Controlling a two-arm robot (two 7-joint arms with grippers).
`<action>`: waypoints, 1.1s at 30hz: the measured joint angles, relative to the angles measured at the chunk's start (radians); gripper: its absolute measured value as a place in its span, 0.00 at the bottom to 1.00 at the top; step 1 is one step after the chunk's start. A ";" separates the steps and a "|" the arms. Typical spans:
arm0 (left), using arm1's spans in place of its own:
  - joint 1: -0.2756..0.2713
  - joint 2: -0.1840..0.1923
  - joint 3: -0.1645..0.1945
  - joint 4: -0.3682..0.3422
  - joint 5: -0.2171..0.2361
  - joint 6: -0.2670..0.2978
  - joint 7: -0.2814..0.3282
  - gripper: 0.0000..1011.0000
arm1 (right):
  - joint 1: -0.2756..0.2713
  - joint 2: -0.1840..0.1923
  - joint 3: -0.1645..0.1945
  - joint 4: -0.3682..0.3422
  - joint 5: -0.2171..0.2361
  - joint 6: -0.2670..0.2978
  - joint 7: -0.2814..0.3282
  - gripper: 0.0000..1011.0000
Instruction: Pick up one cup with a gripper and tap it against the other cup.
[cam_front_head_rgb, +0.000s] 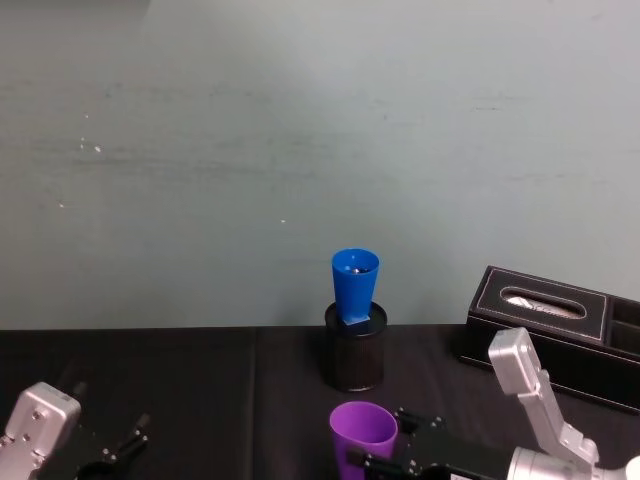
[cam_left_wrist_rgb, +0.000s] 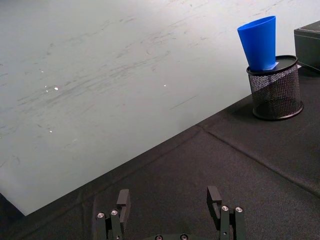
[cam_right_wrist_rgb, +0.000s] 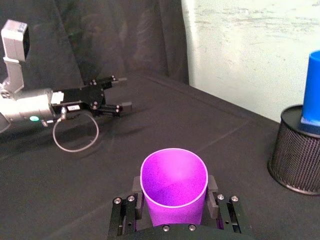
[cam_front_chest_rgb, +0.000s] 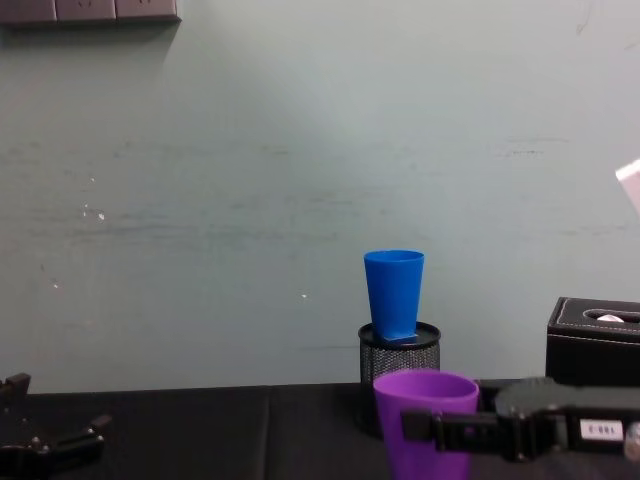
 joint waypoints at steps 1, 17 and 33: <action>0.000 0.000 0.000 0.000 0.000 0.000 0.000 0.99 | 0.000 0.000 0.000 0.000 0.000 0.000 0.000 0.72; 0.000 0.000 0.000 0.000 0.000 0.000 0.000 0.99 | -0.020 -0.028 0.017 0.097 -0.011 -0.092 0.028 0.72; 0.000 0.000 0.000 0.000 0.000 0.000 0.000 0.99 | -0.014 -0.054 0.027 0.157 -0.041 -0.131 0.047 0.72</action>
